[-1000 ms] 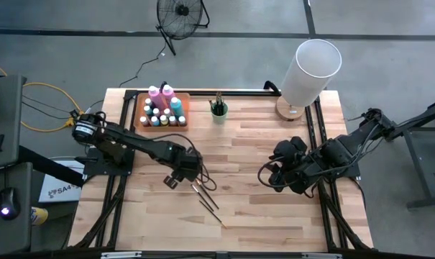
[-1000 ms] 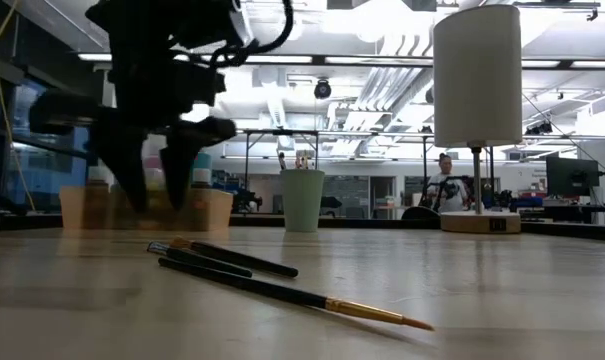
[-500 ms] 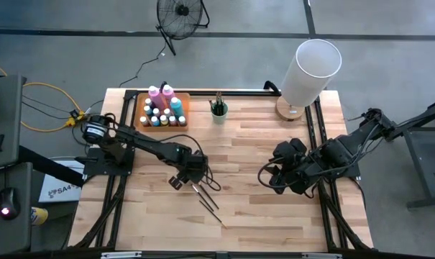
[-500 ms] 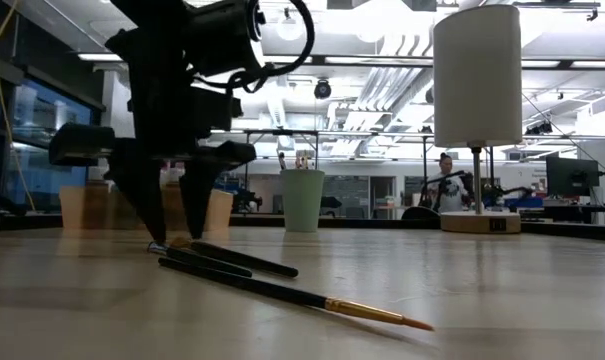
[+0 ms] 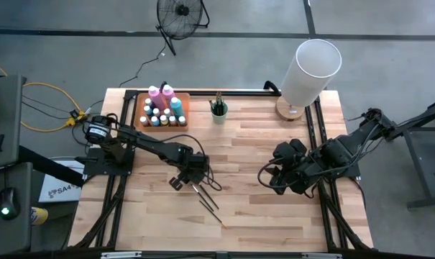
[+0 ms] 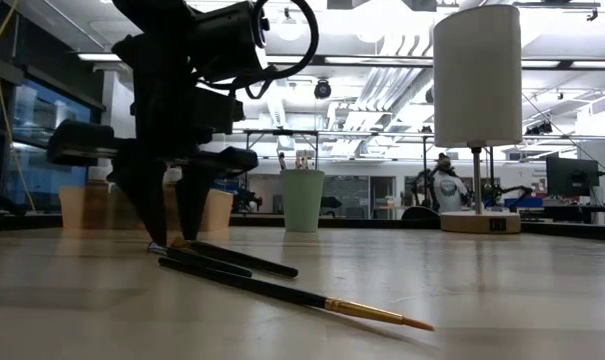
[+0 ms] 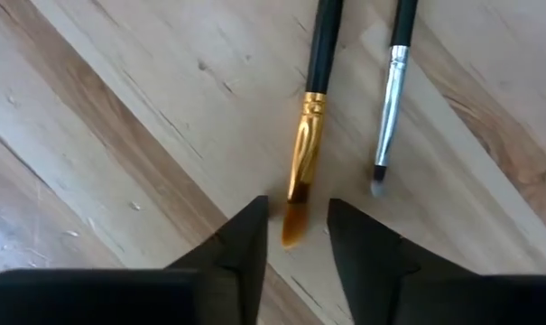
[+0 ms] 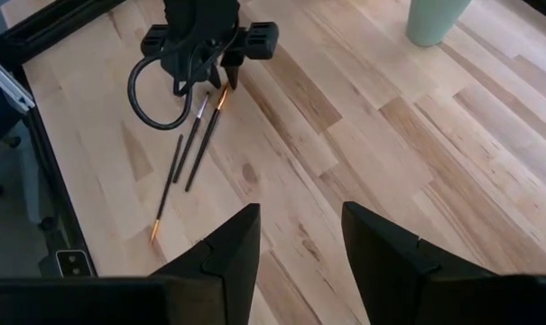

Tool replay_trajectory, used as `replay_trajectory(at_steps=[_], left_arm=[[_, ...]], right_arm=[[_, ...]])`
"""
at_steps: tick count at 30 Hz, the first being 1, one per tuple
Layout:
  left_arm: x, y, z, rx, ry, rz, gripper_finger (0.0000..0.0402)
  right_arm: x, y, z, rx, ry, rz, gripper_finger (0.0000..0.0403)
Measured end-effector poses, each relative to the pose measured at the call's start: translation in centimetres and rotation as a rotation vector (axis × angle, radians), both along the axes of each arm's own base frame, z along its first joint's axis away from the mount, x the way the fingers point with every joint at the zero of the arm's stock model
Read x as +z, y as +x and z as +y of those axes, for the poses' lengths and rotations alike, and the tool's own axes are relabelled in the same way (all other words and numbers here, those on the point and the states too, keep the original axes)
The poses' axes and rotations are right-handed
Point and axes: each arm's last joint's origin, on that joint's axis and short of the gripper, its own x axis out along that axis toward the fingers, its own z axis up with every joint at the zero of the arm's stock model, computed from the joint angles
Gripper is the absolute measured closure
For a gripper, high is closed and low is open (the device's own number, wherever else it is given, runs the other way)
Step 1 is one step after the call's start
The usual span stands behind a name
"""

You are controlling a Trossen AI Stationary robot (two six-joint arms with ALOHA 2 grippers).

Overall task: Pick & Place Paint Supplies
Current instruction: Put the black paint brush into the green cup

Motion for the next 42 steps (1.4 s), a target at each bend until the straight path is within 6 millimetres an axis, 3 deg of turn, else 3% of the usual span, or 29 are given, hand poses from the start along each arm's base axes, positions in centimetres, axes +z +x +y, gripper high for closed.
replay_trajectory(at_steps=[8,17,21,27,35,42], left_arm=[[-0.1,-0.2,-0.1,0.014,-0.038,0.033,0.0392],[0.0,-0.4,-0.1,0.072,-0.071,0.048,0.0399],[0.9,-0.7,-0.1,0.104,-0.056,0.137,0.0400],[4.0,0.0,0.1,0.143,0.035,0.193,0.0401],[11.0,1.6,0.4,0.232,0.217,0.116,0.0401],[16.4,1.3,1.4,0.330,0.508,0.048,0.0401]], right_arm=[[0.0,0.0,0.0,0.000,0.000,0.000,0.0251],[0.0,0.1,0.0,-0.001,0.005,-0.007,0.0251],[0.1,0.1,0.1,-0.001,0.010,-0.014,0.0251],[0.2,0.3,0.2,-0.001,0.021,-0.033,0.0251],[0.2,0.3,0.2,-0.009,0.029,-0.042,0.0251],[0.3,0.4,0.1,-0.051,-0.002,-0.073,0.0251]])
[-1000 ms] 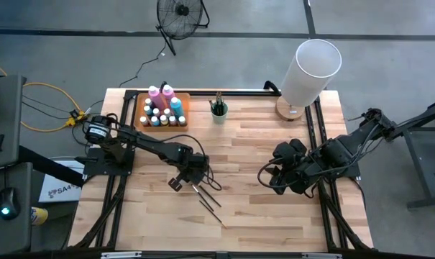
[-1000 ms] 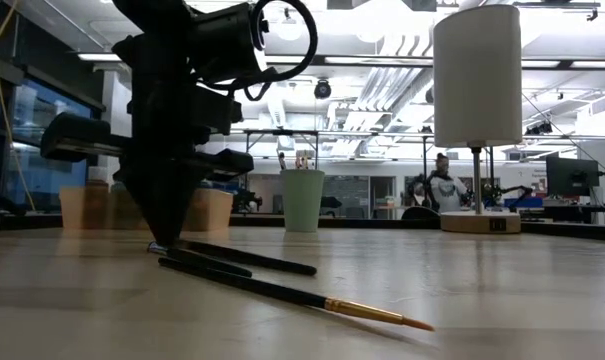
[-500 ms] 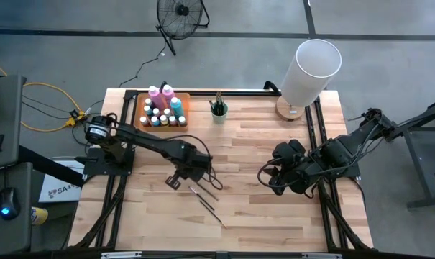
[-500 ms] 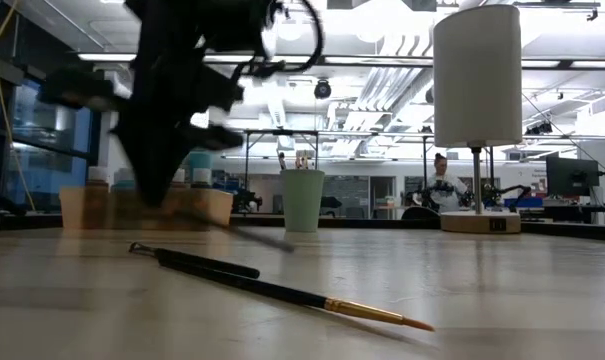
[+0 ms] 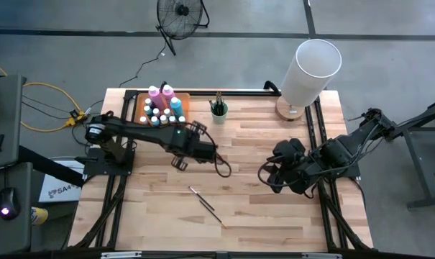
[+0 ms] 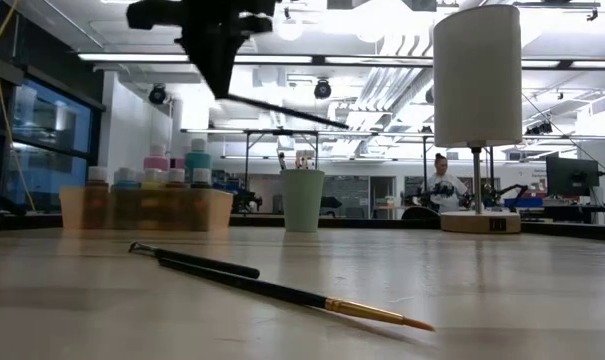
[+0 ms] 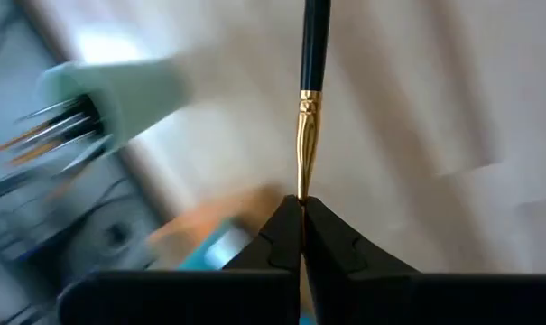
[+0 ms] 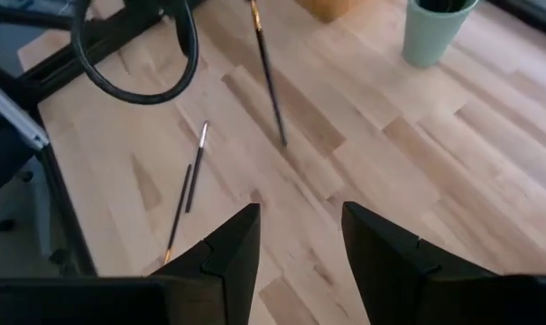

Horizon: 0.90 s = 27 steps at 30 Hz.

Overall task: Pick & Place Paint Supplies
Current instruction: Put the black paint brush into the green cup

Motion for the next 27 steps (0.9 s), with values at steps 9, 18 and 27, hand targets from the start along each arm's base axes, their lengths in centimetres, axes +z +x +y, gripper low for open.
replay_trajectory(at_steps=[9,18,27], left_arm=[[1.4,-0.3,4.4,0.030,0.365,0.084,0.0401],[1.2,1.6,11.0,-0.100,0.637,0.296,0.0401],[0.4,3.7,15.1,-0.151,0.788,0.453,0.0401]], right_arm=[[0.1,0.3,-0.7,-0.010,-0.121,-0.018,0.0251],[0.1,0.8,-1.9,0.034,-0.212,0.028,0.0251],[0.1,1.2,-2.9,0.089,-0.302,0.079,0.0251]])
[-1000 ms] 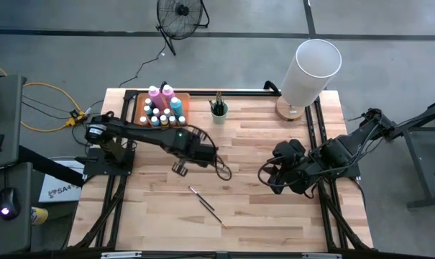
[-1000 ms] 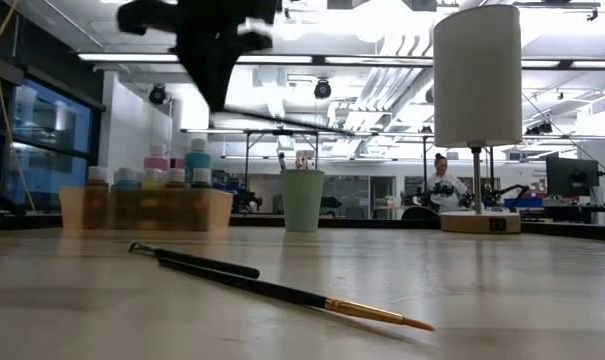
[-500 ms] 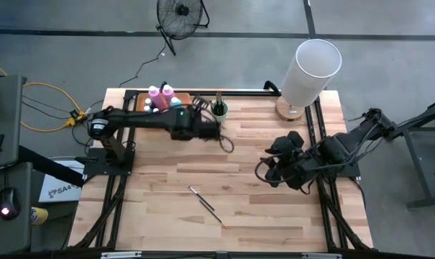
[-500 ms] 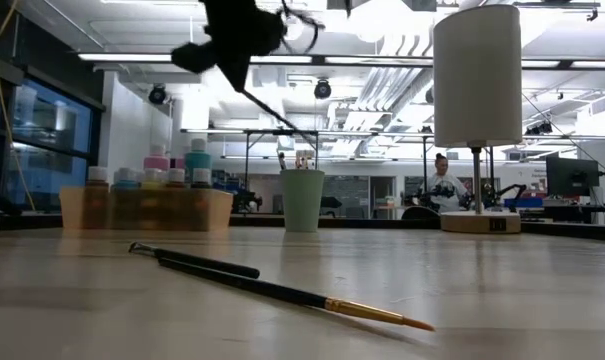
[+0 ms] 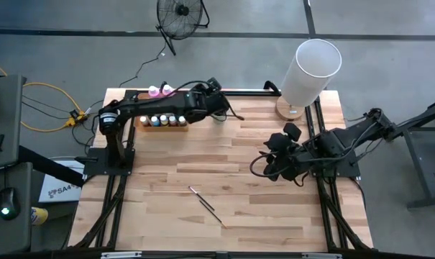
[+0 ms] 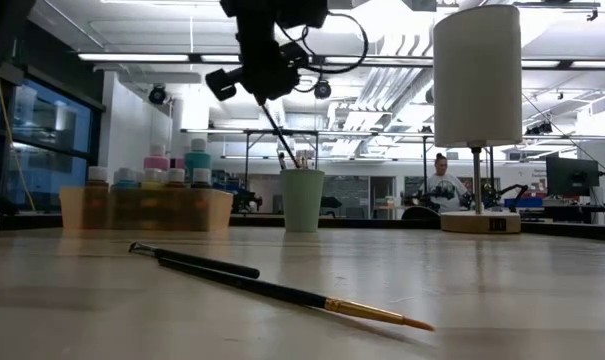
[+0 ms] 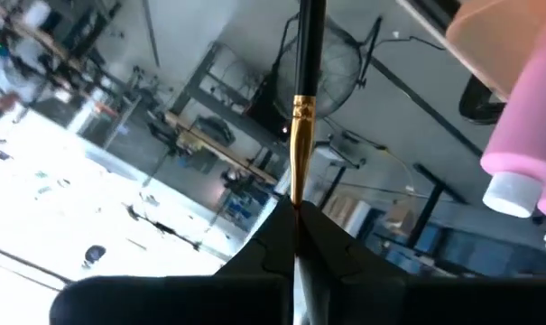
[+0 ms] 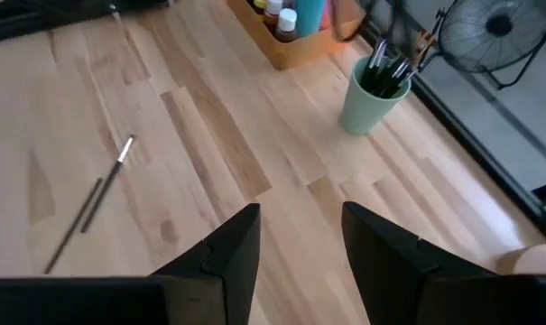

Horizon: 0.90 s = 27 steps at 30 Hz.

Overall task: Pick & Place Paint Supplies
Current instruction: Put the black paint brush into the green cup

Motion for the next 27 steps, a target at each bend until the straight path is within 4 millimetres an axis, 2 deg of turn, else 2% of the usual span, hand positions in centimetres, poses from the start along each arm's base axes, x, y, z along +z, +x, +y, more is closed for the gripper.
replay_trajectory(at_steps=[9,15,18,21,27], left_arm=[[-0.2,0.1,0.1,-0.074,-0.063,0.070,0.0401],[-2.0,0.9,1.1,-0.066,-0.092,0.117,0.0402],[-2.6,1.5,1.2,-0.052,-0.089,0.080,0.0396],[-2.5,1.9,1.3,-0.059,-0.090,0.023,0.0375],[-2.0,1.9,1.3,-0.055,-0.091,-0.056,0.0304]], right_arm=[[-0.1,0.2,-0.8,0.053,-0.067,0.069,0.0251],[-0.1,0.4,-1.6,0.057,-0.094,0.090,0.0251],[-0.1,0.5,-1.9,0.059,-0.096,0.100,0.0251],[-0.2,0.6,-2.0,0.071,-0.076,0.111,0.0251],[-0.2,0.6,-2.0,0.089,-0.077,0.122,0.0251]])
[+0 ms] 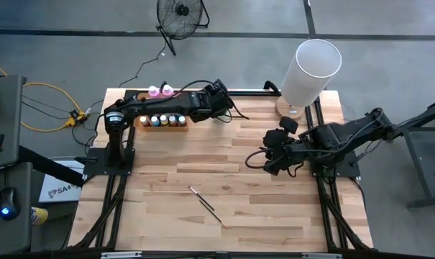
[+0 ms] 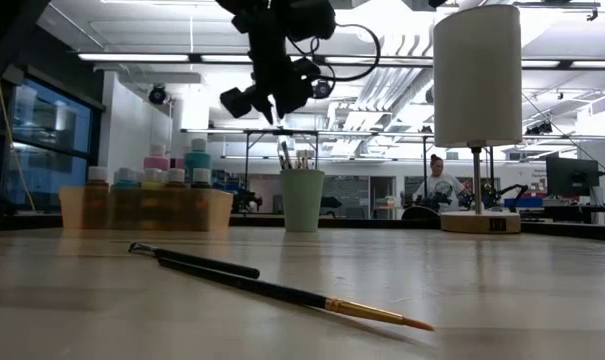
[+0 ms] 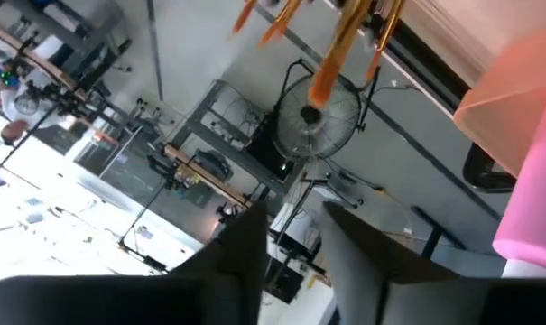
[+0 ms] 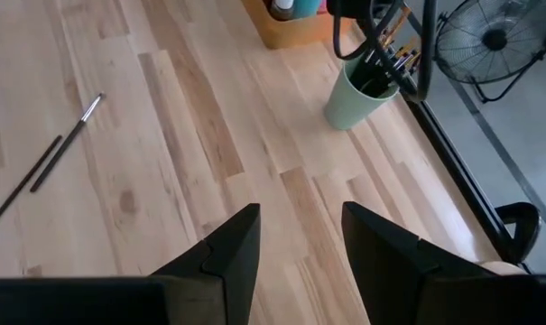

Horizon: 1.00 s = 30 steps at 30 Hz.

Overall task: Pick & Place Paint Supplies
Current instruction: Put the black paint brush into the green cup

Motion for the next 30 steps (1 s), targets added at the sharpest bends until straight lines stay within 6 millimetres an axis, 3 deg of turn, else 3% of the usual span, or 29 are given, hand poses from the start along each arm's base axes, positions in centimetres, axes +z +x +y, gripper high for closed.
replay_trajectory(at_steps=[6,10,14,20,25,30], left_arm=[[0.2,0.0,-0.2,0.088,0.063,-0.096,0.0260],[1.1,-0.5,-1.6,0.179,0.071,-0.323,0.0257],[3.5,-2.4,-4.1,0.283,-0.003,-0.651,0.0256],[5.4,-6.6,-8.3,0.597,-0.332,-1.052,0.0256],[5.5,-8.5,-11.2,0.963,-0.561,-1.193,0.0256],[3.5,-9.6,-14.7,1.206,-0.566,-1.221,0.0256]], right_arm=[[0.0,0.0,0.0,-0.006,0.005,-0.003,0.0251],[0.0,0.0,0.0,-0.048,0.020,-0.027,0.0251],[0.0,0.0,-0.1,-0.087,0.035,-0.049,0.0251],[0.0,0.0,-0.1,-0.121,0.062,-0.069,0.0251],[0.1,0.0,-0.1,-0.155,0.090,-0.090,0.0251],[0.1,0.0,-0.1,-0.210,0.135,-0.121,0.0251]])
